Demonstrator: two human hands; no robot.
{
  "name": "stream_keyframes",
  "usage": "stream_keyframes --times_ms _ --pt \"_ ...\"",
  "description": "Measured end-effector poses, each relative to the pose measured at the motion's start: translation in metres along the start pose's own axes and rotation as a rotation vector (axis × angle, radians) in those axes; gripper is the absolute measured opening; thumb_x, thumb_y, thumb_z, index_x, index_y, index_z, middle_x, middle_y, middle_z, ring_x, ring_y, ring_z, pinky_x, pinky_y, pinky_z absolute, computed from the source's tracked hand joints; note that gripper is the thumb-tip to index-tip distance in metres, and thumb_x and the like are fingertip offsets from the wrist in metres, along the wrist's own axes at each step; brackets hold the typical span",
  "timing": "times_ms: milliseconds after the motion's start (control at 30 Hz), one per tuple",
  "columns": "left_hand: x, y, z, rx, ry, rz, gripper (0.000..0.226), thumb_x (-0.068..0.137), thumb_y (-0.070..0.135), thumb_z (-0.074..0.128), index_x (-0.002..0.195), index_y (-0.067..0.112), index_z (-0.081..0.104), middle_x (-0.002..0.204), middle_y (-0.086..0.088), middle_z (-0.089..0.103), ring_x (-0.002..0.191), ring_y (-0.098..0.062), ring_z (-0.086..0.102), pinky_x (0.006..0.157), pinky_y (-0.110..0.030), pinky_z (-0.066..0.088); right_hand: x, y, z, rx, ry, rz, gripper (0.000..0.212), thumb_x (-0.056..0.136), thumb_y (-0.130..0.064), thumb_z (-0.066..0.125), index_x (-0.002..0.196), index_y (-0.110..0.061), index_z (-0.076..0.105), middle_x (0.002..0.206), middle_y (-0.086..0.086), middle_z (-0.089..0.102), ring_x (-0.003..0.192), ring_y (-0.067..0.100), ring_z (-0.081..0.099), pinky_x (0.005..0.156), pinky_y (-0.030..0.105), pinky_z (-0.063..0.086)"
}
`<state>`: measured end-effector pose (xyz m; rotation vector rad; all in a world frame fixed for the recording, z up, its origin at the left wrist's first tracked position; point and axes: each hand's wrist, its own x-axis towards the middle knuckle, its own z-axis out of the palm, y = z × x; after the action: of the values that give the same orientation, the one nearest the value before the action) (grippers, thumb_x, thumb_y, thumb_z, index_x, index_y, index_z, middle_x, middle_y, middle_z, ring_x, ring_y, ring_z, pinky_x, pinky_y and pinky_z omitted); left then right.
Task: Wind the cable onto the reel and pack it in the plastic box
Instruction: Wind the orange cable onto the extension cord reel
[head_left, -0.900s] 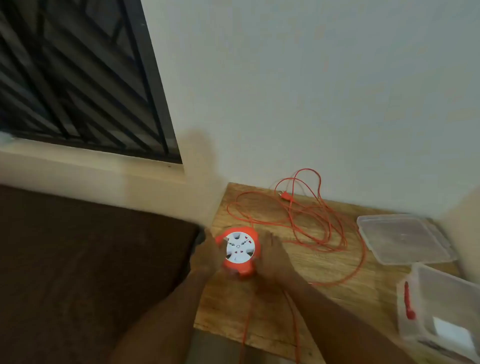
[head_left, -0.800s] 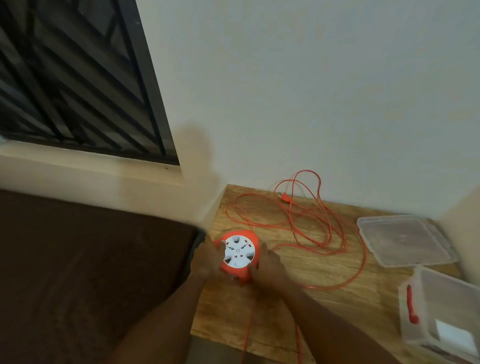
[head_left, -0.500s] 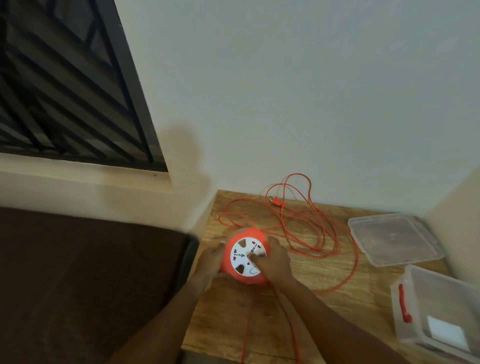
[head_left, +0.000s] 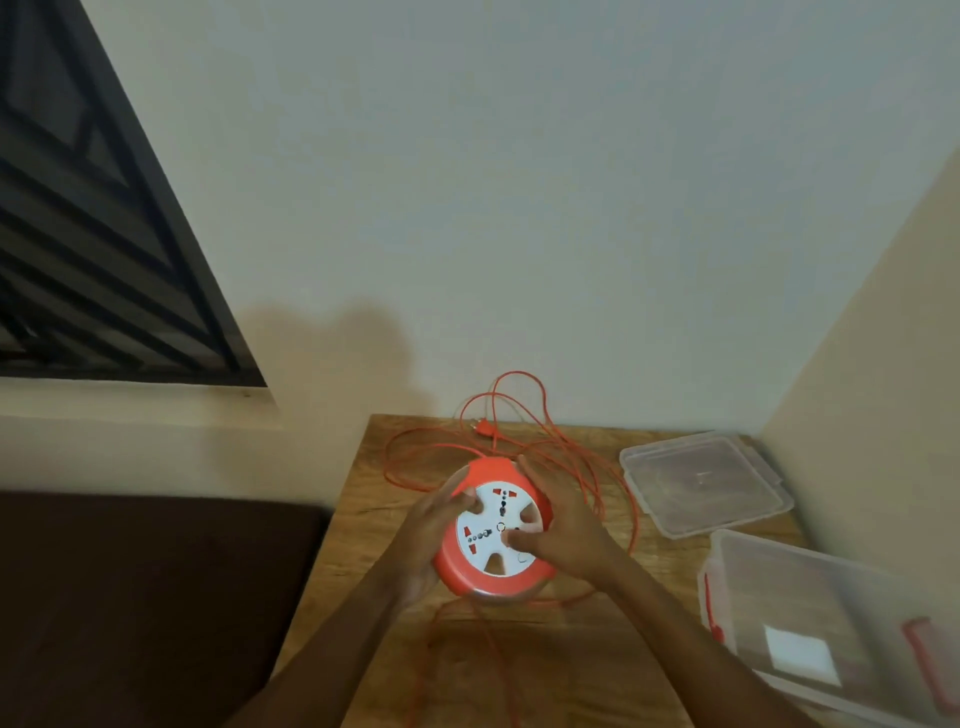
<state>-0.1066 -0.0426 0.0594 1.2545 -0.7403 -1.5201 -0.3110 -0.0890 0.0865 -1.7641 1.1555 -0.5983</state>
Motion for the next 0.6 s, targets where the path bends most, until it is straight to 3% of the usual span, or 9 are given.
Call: stream_keyframes --times_ms 100,200,267,367,433,500,600 --pt "0.0 0.017 0.022 0.055 -0.054 -0.001 0.054 0.087 0.03 0.08 0.136 0.03 0.06 0.117 -0.017 0.077 0.097 -0.037 0.077 0.071 -0.043 0.065 -0.005 0.001 -0.027 -0.093 -0.085 -0.073 0.1 0.065 -0.026 0.084 0.149 -0.037 0.03 0.143 -0.006 0.042 0.114 0.009 0.056 0.083 0.027 0.057" --pt "0.001 0.031 0.045 0.147 -0.101 -0.01 0.057 0.083 0.038 0.081 0.133 0.016 0.063 0.116 -0.017 0.077 0.095 -0.035 0.078 0.072 -0.043 0.065 -0.01 -0.002 -0.049 -0.186 -0.096 -0.126 0.104 0.063 -0.029 0.082 0.149 -0.042 0.026 0.15 -0.009 0.035 0.129 0.015 0.044 0.099 0.039 0.05" --pt "0.004 0.035 0.059 0.171 -0.126 -0.026 0.054 0.084 0.043 0.08 0.129 0.016 0.067 0.119 -0.018 0.077 0.101 -0.036 0.077 0.076 -0.043 0.064 -0.01 0.0 -0.065 -0.252 -0.086 -0.189 0.104 0.063 -0.03 0.081 0.15 -0.042 0.025 0.155 -0.013 0.028 0.138 0.015 0.031 0.108 0.038 0.039" --pt "0.006 0.042 0.075 0.192 -0.17 -0.041 0.048 0.086 0.047 0.077 0.122 0.015 0.072 0.121 -0.022 0.075 0.104 -0.038 0.075 0.081 -0.044 0.064 -0.012 0.001 -0.083 -0.292 -0.118 -0.247 0.104 0.063 -0.03 0.08 0.15 -0.041 0.024 0.156 -0.017 0.022 0.142 0.012 0.023 0.108 0.033 0.034" --pt "0.008 0.044 0.084 0.183 -0.146 -0.023 0.049 0.082 0.051 0.079 0.117 0.016 0.075 0.119 -0.023 0.075 0.102 -0.039 0.076 0.081 -0.045 0.065 -0.014 0.0 -0.09 -0.342 -0.122 -0.254 0.105 0.065 -0.035 0.078 0.151 -0.041 0.019 0.158 -0.017 0.017 0.144 0.015 0.018 0.111 0.038 0.032" --pt "0.011 0.044 0.09 0.155 -0.111 0.016 0.05 0.084 0.05 0.077 0.119 0.015 0.073 0.119 -0.025 0.074 0.104 -0.042 0.074 0.086 -0.05 0.064 -0.017 -0.004 -0.089 -0.496 -0.025 -0.314 0.101 0.068 -0.04 0.074 0.151 -0.04 0.016 0.159 -0.011 0.014 0.144 0.02 0.015 0.113 0.046 0.027" --pt "0.017 0.04 0.096 0.031 0.019 0.085 0.056 0.088 0.047 0.073 0.129 0.01 0.067 0.123 -0.028 0.071 0.115 -0.05 0.067 0.101 -0.065 0.053 -0.027 -0.003 -0.076 -0.657 0.212 -0.425 0.082 0.073 -0.044 0.066 0.144 -0.035 0.025 0.153 -0.001 0.023 0.137 0.028 0.024 0.107 0.05 0.035"
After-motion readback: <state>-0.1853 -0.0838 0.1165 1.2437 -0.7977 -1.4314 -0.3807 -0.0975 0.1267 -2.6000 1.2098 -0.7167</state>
